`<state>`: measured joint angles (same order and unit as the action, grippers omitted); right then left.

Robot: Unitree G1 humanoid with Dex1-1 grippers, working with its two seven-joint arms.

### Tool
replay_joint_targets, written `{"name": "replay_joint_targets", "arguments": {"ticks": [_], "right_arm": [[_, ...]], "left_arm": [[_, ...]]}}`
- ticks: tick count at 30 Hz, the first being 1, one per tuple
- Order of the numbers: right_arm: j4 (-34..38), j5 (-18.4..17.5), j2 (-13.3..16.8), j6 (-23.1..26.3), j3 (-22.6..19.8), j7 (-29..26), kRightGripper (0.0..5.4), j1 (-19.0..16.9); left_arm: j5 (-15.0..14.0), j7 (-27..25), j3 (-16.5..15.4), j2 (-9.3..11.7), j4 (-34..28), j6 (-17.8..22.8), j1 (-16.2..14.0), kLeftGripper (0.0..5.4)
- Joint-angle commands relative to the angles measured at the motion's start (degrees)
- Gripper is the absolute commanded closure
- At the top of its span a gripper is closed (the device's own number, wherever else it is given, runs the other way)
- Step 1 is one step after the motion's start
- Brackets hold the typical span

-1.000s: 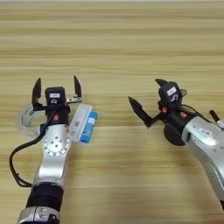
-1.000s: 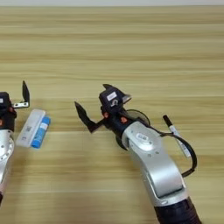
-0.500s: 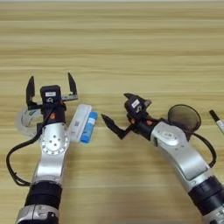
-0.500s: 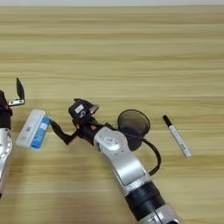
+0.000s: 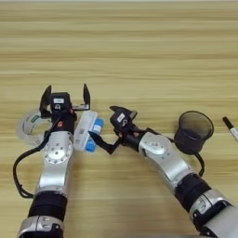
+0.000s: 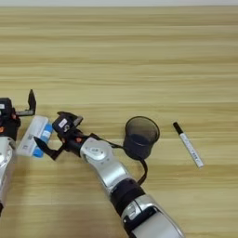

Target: Move the objects on the table

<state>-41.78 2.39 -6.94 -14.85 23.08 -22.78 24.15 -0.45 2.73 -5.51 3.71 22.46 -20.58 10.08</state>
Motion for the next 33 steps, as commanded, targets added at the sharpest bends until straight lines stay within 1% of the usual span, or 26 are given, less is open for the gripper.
{"name": "replay_joint_targets", "arguments": {"ticks": [1, 6, 10, 14, 19, 22, 24, 27, 30, 33], "right_arm": [[-7.2, 1.6, -2.8, -3.8, -1.1, 1.9, 0.02, 2.8], [-17.0, 4.5, -4.4, -7.8, -1.6, 5.5, 0.02, 6.5], [-23.6, 5.8, -5.9, -9.5, -2.5, 7.0, 0.02, 9.1], [-26.9, 6.3, -7.0, -10.3, -3.5, 7.2, 0.02, 10.5], [-28.4, 6.7, -7.4, -11.2, -4.3, 6.7, 0.02, 10.8], [-28.4, 6.9, -7.3, -11.7, -4.7, 6.4, 0.02, 10.6], [-28.2, 6.9, -7.0, -11.9, -5.1, 6.7, 0.02, 10.8], [-27.9, 7.3, -6.4, -11.9, -5.5, 7.6, 0.02, 11.1], [-26.8, 8.1, -5.7, -12.0, -5.4, 8.5, 0.02, 11.0], [-25.6, 9.0, -4.2, -11.1, -5.3, 10.1, 0.02, 10.5]], "left_arm": [[-0.2, -0.7, -0.1, 0.3, 0.2, 0.7, 0.6, 0.0], [0.1, -0.6, -0.1, 0.1, 0.0, 0.5, 0.5, 0.0], [0.2, -0.4, -0.2, 0.1, -0.3, 0.5, 0.4, 0.0], [0.4, -0.2, 0.0, -0.1, -0.8, 0.6, 0.2, 0.0], [0.6, 0.0, 0.3, -0.3, -1.3, 0.9, 0.0, 0.0], [0.4, -0.8, 0.7, -0.1, -1.5, 2.7, -0.4, 0.0], [0.4, -1.6, 1.2, -0.1, -0.2, 5.3, -0.3, 0.0], [0.0, -4.0, 2.4, -0.4, 1.6, 8.9, -0.4, 0.0], [-0.5, -6.2, 3.5, -0.6, 1.5, 10.7, -0.6, 0.0], [-1.3, -8.9, 4.5, -0.9, 1.7, 13.4, -1.1, 0.0]]}}
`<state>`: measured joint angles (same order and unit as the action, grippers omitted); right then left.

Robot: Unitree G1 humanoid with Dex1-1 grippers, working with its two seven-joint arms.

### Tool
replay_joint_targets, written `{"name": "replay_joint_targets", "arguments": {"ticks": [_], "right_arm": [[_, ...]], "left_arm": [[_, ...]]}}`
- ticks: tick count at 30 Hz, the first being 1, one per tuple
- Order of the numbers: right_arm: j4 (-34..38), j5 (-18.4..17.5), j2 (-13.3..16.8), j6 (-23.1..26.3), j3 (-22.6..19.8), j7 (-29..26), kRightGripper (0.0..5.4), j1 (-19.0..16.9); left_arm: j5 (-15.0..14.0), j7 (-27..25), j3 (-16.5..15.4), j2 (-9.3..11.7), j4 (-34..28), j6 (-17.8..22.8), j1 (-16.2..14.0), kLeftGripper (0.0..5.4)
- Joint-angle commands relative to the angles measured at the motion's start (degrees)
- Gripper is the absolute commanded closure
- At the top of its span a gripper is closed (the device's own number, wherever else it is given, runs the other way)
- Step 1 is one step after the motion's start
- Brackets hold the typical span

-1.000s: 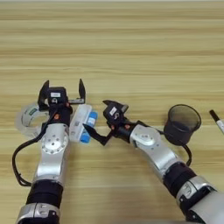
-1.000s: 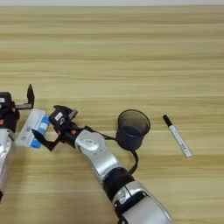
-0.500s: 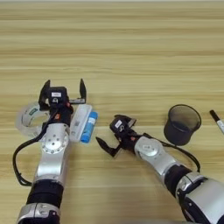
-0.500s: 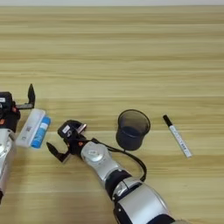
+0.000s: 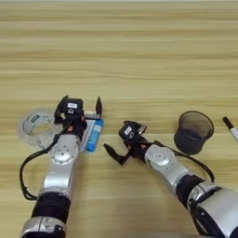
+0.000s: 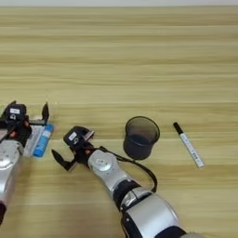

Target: Move the objects on the table

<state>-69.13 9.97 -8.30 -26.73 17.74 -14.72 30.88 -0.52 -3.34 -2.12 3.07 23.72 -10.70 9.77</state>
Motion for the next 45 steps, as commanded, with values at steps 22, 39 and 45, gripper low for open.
{"name": "replay_joint_targets", "arguments": {"ticks": [22, 39, 45], "right_arm": [[41.7, 1.5, 6.8, 21.4, -9.2, 13.3, 0.02, -2.1], [53.8, -2.7, 7.6, 27.6, -12.5, 11.9, 0.02, -1.3], [61.4, -5.0, 9.6, 32.4, -16.4, 11.9, 0.02, 1.0]], "left_arm": [[-5.5, -5.4, 2.6, -2.4, -15.3, 23.5, -5.6, 0.0], [-6.7, -7.2, 3.2, -2.0, -20.0, 30.4, -6.9, 0.0], [-8.6, -7.4, 3.3, -2.4, -24.0, 37.8, -8.1, 0.0]]}}
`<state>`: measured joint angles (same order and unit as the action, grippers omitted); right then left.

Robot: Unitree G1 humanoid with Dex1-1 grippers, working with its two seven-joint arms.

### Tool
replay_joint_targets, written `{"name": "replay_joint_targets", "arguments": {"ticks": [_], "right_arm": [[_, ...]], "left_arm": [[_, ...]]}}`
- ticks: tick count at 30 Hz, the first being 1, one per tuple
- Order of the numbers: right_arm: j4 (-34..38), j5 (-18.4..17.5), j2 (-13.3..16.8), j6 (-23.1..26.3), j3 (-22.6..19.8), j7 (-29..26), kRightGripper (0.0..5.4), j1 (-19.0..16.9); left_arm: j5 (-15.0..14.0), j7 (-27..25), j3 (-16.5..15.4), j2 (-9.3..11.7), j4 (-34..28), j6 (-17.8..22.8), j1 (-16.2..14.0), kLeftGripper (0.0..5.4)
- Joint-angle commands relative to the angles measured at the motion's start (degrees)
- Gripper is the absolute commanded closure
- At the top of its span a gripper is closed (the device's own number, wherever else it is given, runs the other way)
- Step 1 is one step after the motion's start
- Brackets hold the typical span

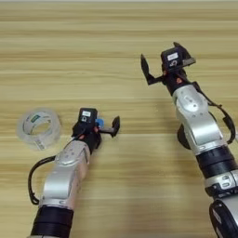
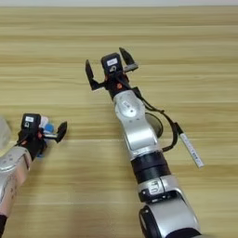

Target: Move the objects on the table

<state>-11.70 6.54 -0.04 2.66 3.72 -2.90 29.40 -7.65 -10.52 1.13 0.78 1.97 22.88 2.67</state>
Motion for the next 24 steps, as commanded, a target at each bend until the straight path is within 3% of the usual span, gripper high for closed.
{"name": "replay_joint_targets", "arguments": {"ticks": [1, 8, 24], "right_arm": [[4.6, -1.8, 1.5, 3.6, -2.8, 0.2, 0.02, 2.7], [6.2, -1.9, 1.2, 5.2, -3.1, 1.1, 0.02, 3.2], [7.0, -1.7, 0.5, 6.3, -2.8, 2.3, 0.02, 3.8]], "left_arm": [[-1.9, -0.1, -0.2, -0.1, -2.4, 4.9, -1.1, 0.0], [-3.6, -1.3, -0.7, 0.7, -1.6, 8.2, -1.6, 0.0], [-4.2, -4.1, -2.5, 1.6, 10.9, 5.2, 0.3, 0.0]]}}
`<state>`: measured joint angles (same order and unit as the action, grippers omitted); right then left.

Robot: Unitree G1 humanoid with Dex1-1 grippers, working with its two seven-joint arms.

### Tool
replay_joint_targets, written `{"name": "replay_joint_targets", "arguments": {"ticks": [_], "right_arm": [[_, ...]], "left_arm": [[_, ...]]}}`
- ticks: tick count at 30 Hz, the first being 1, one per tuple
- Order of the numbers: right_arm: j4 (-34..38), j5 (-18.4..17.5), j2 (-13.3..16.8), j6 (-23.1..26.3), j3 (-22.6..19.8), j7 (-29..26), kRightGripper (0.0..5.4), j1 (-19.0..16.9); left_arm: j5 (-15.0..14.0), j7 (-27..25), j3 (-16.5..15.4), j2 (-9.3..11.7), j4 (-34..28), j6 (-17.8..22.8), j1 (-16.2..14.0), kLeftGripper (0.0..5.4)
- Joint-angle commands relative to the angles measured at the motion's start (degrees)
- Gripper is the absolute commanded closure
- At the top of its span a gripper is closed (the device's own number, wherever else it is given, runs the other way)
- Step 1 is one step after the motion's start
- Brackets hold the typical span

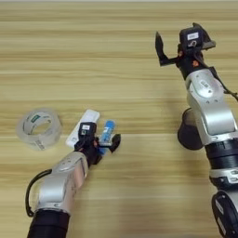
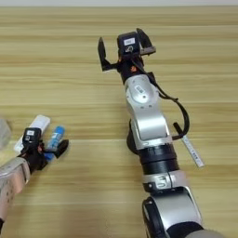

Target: Move the objects on the table

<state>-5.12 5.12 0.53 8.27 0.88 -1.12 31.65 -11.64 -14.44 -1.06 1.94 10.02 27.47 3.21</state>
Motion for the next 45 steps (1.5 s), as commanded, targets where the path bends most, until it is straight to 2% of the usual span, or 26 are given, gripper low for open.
{"name": "replay_joint_targets", "arguments": {"ticks": [1, 8, 12, 15, 20, 24, 27, 30, 35, 39, 42, 45], "right_arm": [[0.4, -0.3, -0.1, 0.7, 0.1, 0.5, 0.02, 1.6], [0.4, -0.4, 0.1, 0.7, 0.1, 0.5, 0.02, 1.6], [0.5, -0.6, 0.1, 0.9, 0.0, 0.4, 0.02, 1.7], [0.7, -0.7, 0.3, 1.0, -0.2, 0.3, 0.02, 1.7], [0.4, -1.3, 0.7, 1.2, -0.9, 0.3, 0.02, 2.1], [-1.2, -3.9, 1.3, 3.3, -3.0, -0.4, 0.02, 2.4], [-4.5, -6.3, 3.4, 4.7, -6.3, -1.0, 0.02, 2.2], [-7.0, -6.6, 6.6, 4.6, -8.7, -1.3, 0.02, 0.5], [-13.0, -6.1, 12.3, 1.6, -12.1, -1.4, 0.02, -4.2], [-15.6, -6.7, 15.6, -0.9, -15.3, -0.9, 0.02, -8.2], [-17.2, -6.8, 16.0, -3.2, -16.8, -0.1, 0.02, -11.6], [-18.7, -6.1, 15.4, -6.7, -16.3, 1.0, 0.02, -12.5]], "left_arm": [[-0.2, -0.3, -0.4, 0.5, 2.9, 0.4, -0.2, 0.0], [0.7, -0.1, 0.7, -0.1, 1.7, -0.3, -0.7, 0.0], [3.9, 0.7, 4.6, 0.1, 0.5, -1.9, -1.8, 0.0], [7.2, 1.8, 8.1, 0.2, -0.1, -3.7, -2.7, 0.0], [9.5, 2.0, 11.9, -0.6, -0.6, -4.6, -3.8, 0.0], [10.0, 2.1, 12.6, -0.7, -0.4, -4.9, -3.8, 0.0], [10.0, 2.4, 12.9, -0.9, -0.2, -5.0, -3.6, 0.0], [10.1, 2.7, 13.1, -1.1, -0.1, -4.9, -3.5, 0.0], [10.1, 3.1, 13.3, -1.2, 0.1, -4.8, -3.1, 0.0], [10.0, 3.3, 13.1, -1.1, 0.3, -4.9, -2.9, 0.0], [9.9, 3.2, 12.7, -0.7, 0.7, -5.0, -2.7, 0.0], [10.2, 3.4, 12.5, -0.3, 1.0, -5.2, -2.6, 0.0]]}}
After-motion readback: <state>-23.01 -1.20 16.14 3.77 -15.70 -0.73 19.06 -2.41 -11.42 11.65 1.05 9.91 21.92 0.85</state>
